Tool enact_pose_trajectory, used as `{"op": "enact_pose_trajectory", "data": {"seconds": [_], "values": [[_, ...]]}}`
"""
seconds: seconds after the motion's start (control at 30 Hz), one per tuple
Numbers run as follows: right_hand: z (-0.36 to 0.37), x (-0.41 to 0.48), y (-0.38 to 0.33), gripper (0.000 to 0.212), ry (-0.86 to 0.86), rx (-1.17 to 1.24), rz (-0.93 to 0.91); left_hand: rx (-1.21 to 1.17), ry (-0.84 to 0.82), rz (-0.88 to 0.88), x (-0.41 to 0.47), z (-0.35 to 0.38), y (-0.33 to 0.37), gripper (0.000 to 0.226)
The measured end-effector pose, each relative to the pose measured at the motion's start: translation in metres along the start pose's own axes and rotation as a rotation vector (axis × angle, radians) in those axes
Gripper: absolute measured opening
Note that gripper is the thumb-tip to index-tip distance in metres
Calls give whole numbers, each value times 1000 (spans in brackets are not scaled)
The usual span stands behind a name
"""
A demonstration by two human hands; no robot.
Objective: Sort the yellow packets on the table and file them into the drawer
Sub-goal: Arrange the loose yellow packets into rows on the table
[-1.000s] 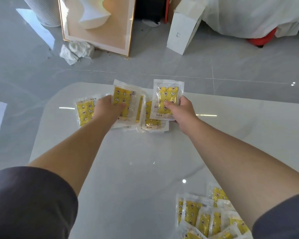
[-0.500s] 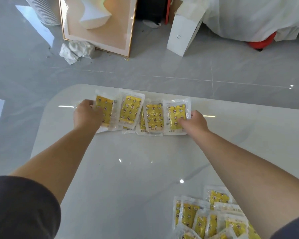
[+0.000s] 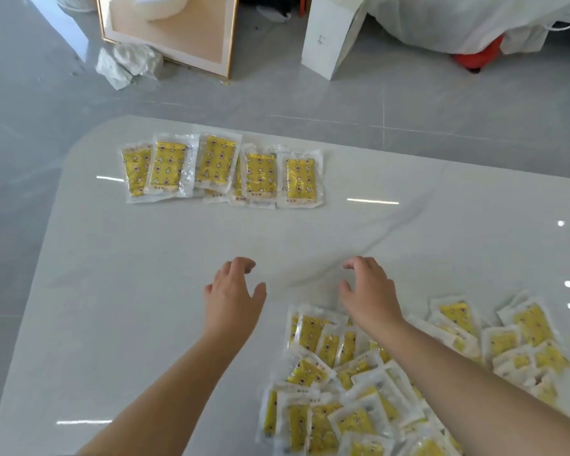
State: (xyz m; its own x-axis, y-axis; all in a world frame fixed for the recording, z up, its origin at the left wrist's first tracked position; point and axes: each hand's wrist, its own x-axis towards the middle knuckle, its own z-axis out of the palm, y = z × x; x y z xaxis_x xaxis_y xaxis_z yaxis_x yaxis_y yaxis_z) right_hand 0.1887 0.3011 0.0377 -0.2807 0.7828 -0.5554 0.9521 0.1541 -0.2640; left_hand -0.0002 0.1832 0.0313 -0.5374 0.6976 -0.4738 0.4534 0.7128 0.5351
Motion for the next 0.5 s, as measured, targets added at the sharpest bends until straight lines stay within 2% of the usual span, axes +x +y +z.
{"op": "enact_pose_trajectory", "data": {"seconds": [0.13,0.2,0.33,0.5], "values": [[8,-43,36,24,-103,-13,-46,-14,-281,-92,-61,48,4,38],[12,-56,48,24,-143,0,-82,25,-343,-142,-79,65,6,43],[17,-71,65,22,-156,26,-172,122,-249,-201,-97,81,13,41],[18,-83,74,23,-159,61,-257,-56,-114,-341,-106,90,15,8]]}}
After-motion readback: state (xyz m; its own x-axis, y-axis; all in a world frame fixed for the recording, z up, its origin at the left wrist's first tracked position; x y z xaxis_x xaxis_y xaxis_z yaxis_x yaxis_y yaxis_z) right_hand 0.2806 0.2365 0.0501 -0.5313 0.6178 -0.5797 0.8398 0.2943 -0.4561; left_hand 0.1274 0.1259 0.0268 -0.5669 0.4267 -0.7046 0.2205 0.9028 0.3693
